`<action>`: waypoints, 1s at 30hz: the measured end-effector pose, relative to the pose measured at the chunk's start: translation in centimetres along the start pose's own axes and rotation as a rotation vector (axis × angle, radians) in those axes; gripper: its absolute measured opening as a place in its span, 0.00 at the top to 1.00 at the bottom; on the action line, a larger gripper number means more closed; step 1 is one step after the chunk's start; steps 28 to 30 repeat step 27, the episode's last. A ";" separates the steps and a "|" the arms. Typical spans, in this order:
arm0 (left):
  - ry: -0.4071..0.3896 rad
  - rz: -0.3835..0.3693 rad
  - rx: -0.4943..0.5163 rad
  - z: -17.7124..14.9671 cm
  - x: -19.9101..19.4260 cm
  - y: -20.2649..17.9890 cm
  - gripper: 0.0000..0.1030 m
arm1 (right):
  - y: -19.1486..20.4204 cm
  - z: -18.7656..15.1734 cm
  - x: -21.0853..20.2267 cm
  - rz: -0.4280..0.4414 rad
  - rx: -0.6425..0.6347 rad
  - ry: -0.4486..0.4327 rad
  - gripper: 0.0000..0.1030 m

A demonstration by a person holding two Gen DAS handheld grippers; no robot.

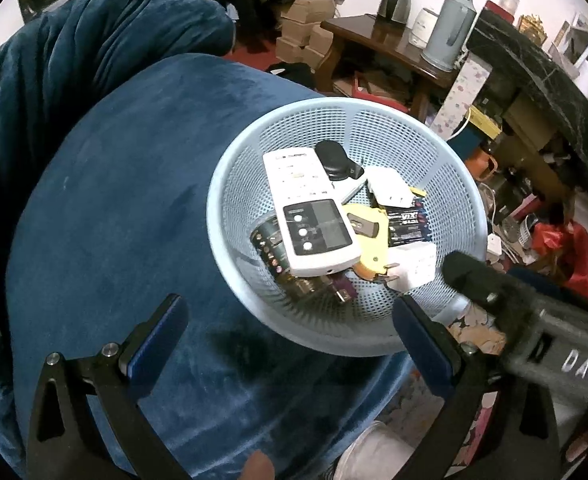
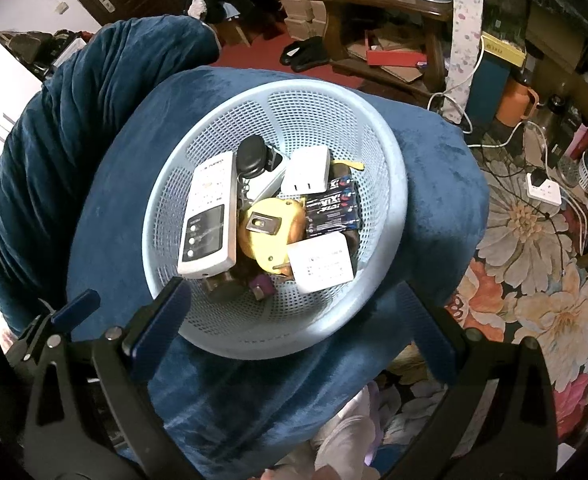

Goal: Organize rigid objects
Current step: 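Withdraw both open grippers up from the basket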

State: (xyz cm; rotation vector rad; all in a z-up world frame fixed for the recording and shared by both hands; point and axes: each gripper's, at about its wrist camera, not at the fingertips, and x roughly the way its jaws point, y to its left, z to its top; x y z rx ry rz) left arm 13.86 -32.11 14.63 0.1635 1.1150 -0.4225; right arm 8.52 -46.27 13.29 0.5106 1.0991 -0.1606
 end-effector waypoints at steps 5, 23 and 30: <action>-0.012 0.013 -0.061 -0.4 -0.5 2.1 0.01 | -0.5 0.0 -0.3 -0.031 -0.009 -0.022 0.00; -0.021 0.056 -0.058 -2.0 -1.7 5.0 0.01 | 2.4 -0.9 -0.8 -0.101 -0.095 -0.039 0.00; -0.045 0.055 -0.045 -2.3 -2.3 5.8 0.01 | 2.9 -1.0 -0.8 -0.104 -0.101 -0.040 0.00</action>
